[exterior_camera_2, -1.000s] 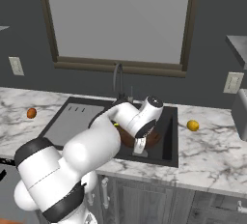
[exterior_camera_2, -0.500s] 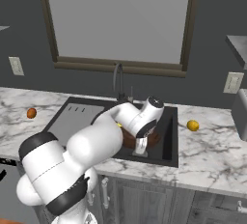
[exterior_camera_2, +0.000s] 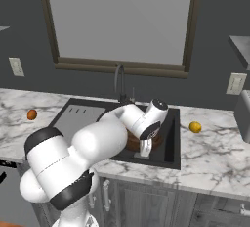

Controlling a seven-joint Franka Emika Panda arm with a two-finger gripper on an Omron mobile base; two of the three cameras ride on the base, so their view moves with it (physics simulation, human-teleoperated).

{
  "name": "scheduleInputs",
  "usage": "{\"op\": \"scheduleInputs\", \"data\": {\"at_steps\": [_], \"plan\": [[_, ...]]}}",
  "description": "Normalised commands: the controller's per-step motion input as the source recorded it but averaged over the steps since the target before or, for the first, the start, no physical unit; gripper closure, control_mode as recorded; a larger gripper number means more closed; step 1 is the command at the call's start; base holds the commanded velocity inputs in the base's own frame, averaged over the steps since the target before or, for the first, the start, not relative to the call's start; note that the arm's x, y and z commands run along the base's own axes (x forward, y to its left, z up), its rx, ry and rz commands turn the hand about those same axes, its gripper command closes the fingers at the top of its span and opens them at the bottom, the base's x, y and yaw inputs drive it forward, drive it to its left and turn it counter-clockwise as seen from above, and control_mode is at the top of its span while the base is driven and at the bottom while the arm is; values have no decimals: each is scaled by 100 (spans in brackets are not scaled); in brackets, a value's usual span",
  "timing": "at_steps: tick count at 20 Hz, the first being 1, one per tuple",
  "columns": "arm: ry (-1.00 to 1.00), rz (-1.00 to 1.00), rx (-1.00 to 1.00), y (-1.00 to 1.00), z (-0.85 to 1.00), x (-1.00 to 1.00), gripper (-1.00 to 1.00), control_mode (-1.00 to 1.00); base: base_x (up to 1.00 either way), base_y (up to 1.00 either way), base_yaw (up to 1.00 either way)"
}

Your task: Remove the mango and lemon from the sink. Then move the bowl and cup from the counter to the sink for washing.

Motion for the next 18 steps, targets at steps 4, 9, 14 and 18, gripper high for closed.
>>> {"op": "scheduleInputs", "data": {"at_steps": [4,9,14,18], "plan": [[0,5,0,-10,-7,5,100,-100,0,0,0],[0,6,0,-11,-7,4,100,-100,0,0,0],[0,6,0,-10,-7,5,100,-100,0,0,0],[0,7,0,-8,-8,5,100,-100,0,0,0]]}}
